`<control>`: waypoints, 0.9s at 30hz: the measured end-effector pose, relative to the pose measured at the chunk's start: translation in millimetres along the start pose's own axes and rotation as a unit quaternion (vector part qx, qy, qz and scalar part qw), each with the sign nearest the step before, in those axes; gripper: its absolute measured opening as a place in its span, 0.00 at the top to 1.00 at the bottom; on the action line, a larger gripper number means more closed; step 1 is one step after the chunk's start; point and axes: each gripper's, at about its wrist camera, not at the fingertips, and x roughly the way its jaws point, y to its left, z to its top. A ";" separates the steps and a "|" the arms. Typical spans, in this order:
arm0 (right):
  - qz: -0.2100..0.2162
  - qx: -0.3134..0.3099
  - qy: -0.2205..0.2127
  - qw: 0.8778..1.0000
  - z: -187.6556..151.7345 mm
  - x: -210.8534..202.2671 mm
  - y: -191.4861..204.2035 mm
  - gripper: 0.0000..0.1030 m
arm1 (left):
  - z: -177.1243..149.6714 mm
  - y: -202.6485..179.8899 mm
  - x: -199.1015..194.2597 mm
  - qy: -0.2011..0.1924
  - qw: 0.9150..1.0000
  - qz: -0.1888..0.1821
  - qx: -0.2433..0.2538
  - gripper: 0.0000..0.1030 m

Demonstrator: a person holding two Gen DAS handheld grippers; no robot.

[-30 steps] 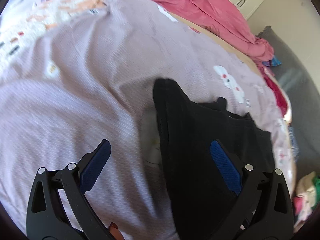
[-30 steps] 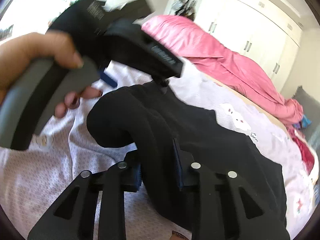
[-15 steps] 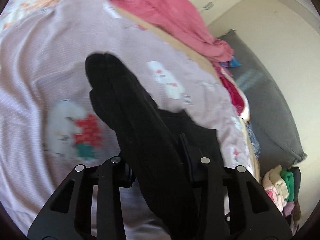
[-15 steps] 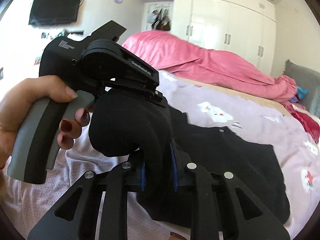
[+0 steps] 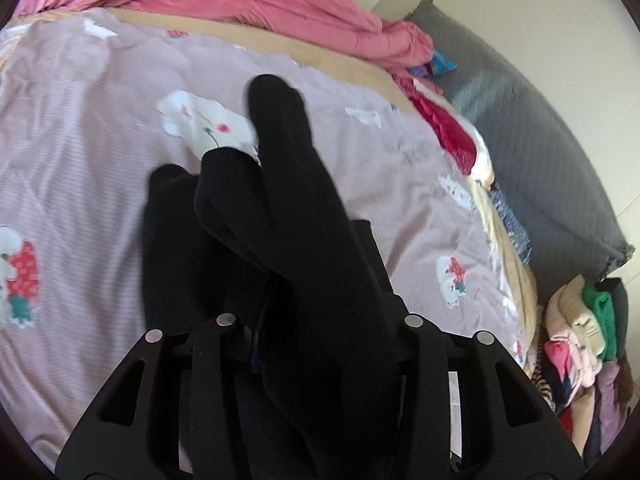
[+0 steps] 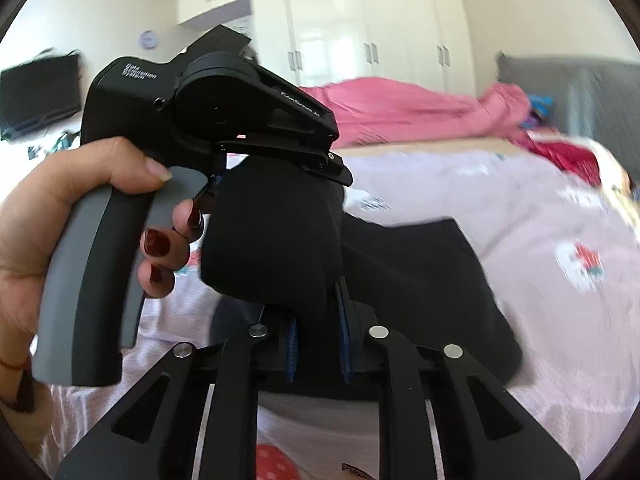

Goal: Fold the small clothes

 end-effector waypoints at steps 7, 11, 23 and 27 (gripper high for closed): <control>-0.003 0.079 0.025 0.997 -6.9 8.7 -41.3 0.90 | -6.8 -24.1 41.1 0.031 0.999 0.011 0.002 0.58; 0.009 0.135 0.045 0.990 -12.9 14.7 -68.0 0.90 | -8.6 -28.7 46.9 0.045 0.999 -0.026 -0.012 0.47; 0.116 0.247 0.060 0.960 -8.1 21.8 -107.7 0.25 | -39.4 31.2 -26.4 -0.043 0.996 0.081 0.004 0.45; 0.127 0.263 0.074 0.953 6.8 43.6 -119.1 0.27 | -54.7 44.8 -25.2 -0.024 0.995 0.098 0.014 0.43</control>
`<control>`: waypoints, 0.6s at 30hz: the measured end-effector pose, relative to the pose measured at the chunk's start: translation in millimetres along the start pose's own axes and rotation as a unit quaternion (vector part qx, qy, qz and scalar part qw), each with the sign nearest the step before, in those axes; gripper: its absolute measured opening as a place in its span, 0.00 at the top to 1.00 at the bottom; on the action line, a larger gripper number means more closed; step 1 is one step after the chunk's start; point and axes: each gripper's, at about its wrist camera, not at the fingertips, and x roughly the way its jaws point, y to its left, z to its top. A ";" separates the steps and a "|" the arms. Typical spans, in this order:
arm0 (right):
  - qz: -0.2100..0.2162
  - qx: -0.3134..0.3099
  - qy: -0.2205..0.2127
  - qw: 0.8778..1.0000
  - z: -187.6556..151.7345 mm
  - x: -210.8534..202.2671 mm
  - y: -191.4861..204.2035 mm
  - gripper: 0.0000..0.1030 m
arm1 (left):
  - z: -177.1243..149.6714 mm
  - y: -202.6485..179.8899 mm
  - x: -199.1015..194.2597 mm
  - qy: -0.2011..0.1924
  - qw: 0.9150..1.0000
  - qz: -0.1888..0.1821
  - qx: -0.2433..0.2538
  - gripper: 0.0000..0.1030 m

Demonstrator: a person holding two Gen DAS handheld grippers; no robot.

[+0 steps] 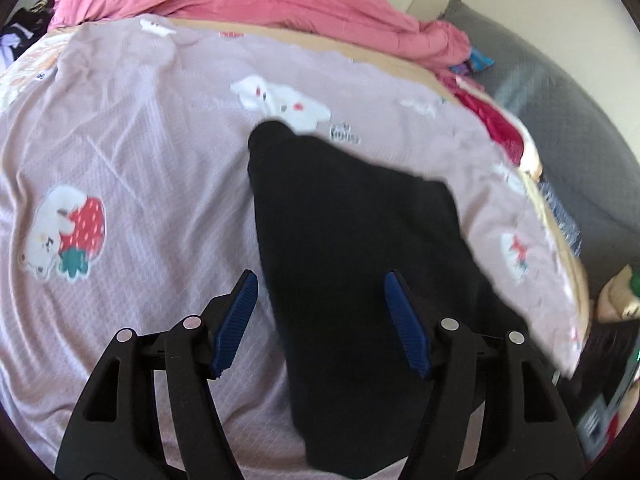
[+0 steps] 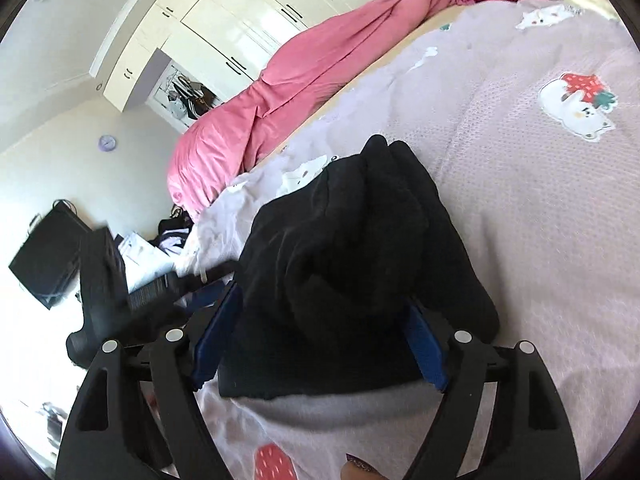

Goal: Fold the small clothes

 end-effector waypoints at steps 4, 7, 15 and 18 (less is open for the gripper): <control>-0.004 0.008 0.019 1.000 6.4 12.2 -11.6 0.68 | -6.6 -9.3 3.1 0.001 1.000 0.012 0.027 0.42; 0.008 0.018 0.013 1.000 3.8 4.6 -16.5 0.77 | -7.4 -19.0 3.0 -0.001 0.999 0.019 0.043 0.42; -0.035 -0.025 -0.009 0.999 8.0 -6.3 -16.4 0.78 | -12.7 -32.7 5.3 0.009 0.999 0.002 0.051 0.34; -0.045 -0.018 0.004 0.999 2.0 -0.5 -24.7 0.72 | -16.4 -34.6 7.6 0.012 0.998 0.005 0.054 0.34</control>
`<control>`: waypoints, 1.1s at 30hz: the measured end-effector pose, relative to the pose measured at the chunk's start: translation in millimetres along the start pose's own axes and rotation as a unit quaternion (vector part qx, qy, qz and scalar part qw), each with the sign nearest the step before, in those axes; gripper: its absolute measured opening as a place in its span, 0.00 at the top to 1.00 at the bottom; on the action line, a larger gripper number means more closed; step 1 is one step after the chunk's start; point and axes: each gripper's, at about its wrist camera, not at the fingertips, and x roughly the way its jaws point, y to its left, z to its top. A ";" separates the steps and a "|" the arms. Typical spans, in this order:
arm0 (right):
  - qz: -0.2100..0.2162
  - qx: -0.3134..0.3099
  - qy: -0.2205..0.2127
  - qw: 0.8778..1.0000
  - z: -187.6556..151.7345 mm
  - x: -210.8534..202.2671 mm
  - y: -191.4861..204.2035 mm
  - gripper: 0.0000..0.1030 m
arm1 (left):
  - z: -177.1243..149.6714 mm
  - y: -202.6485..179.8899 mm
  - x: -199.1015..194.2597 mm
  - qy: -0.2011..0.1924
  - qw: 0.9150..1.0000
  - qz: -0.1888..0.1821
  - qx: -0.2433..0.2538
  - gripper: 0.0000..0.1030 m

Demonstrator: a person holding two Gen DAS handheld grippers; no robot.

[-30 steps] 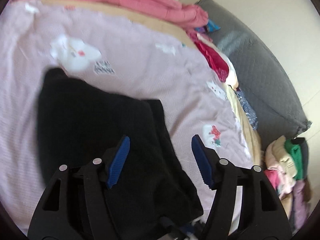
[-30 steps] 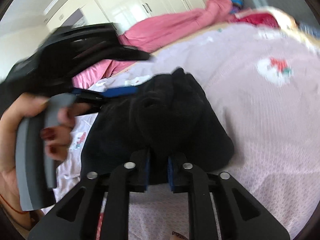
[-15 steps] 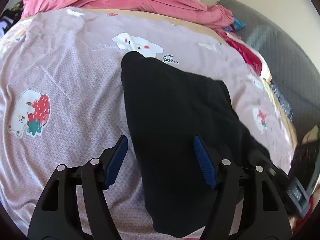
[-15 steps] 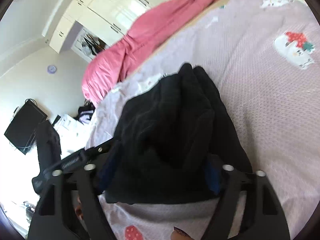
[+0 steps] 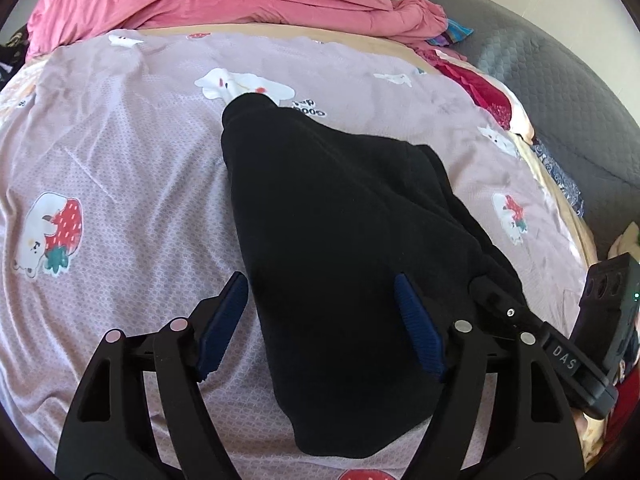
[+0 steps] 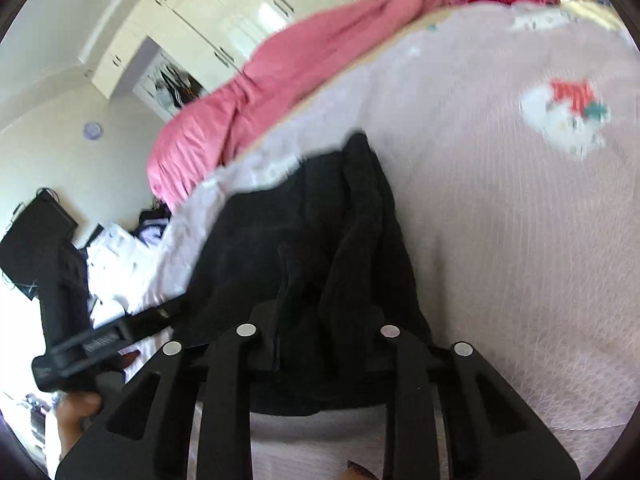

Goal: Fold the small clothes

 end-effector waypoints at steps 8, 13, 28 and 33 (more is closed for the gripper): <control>-0.040 -0.038 -0.028 0.998 -4.3 -19.6 13.5 0.52 | -5.3 2.0 -8.4 -0.003 1.000 0.004 -0.004 0.31; -0.059 -0.061 -0.061 0.995 -5.1 -40.9 22.3 0.43 | -8.9 0.5 -16.3 -0.008 1.000 0.001 -0.001 0.31; -0.083 -0.152 -0.123 0.977 -23.3 -99.4 47.8 0.10 | -24.0 -5.2 -56.2 -0.052 0.999 -0.002 0.005 0.10; -0.093 -0.190 -0.143 0.967 -38.5 -118.3 58.8 0.04 | -41.7 -4.0 -80.4 -0.082 0.997 0.003 0.002 0.09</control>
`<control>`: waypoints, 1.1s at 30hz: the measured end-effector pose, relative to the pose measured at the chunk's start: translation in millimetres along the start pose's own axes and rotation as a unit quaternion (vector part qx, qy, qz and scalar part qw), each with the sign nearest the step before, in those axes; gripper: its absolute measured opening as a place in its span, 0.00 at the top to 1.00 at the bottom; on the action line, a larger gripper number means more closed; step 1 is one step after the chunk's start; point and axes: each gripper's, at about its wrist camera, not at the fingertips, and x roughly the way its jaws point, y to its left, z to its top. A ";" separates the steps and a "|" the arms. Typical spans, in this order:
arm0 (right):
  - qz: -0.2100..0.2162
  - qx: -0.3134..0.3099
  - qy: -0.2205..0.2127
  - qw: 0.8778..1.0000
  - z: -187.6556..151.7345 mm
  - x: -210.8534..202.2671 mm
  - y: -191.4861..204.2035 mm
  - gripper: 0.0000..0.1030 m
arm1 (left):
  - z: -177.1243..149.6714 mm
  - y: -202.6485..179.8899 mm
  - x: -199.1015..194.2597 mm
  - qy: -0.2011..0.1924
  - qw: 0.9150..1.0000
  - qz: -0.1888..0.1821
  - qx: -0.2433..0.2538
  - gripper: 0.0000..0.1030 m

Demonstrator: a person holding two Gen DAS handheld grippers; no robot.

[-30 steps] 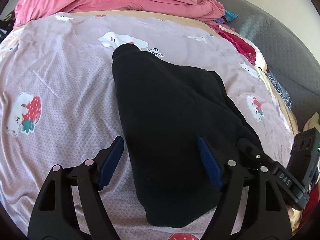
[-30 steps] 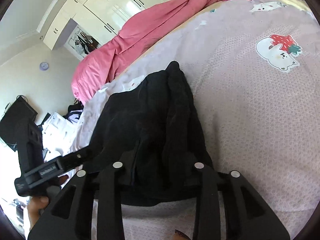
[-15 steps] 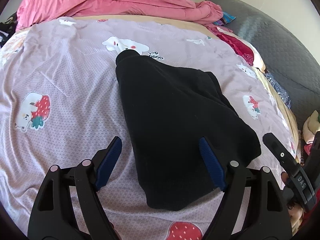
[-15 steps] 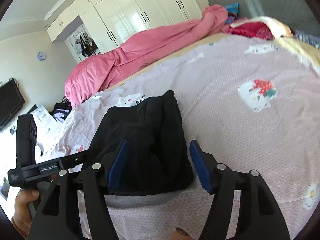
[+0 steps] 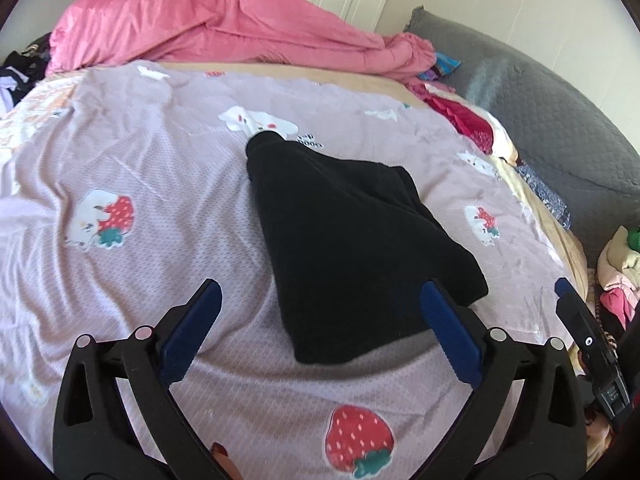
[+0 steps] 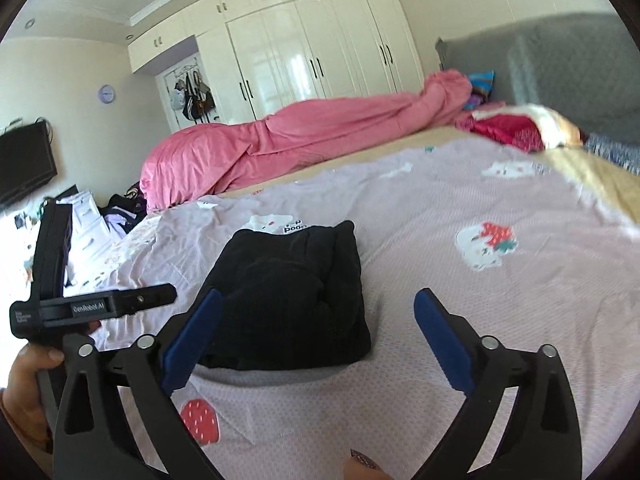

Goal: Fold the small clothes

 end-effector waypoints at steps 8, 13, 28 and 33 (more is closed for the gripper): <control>-0.021 -0.026 -0.005 0.999 -14.9 -14.4 9.5 0.04 | -33.6 -7.7 -19.3 -0.012 0.999 0.020 0.029 0.09; -0.027 -0.043 0.007 0.999 -24.3 -18.7 16.4 0.04 | -52.1 -12.1 -28.5 -0.023 0.999 0.023 0.031 0.09; -0.041 -0.041 0.121 0.991 -86.2 10.6 21.9 0.04 | -105.1 9.1 -22.0 0.010 0.999 0.045 0.016 0.09; -0.037 -0.045 0.127 0.990 -91.6 17.6 23.9 0.04 | -103.3 14.7 -20.4 0.011 0.999 0.053 0.006 0.09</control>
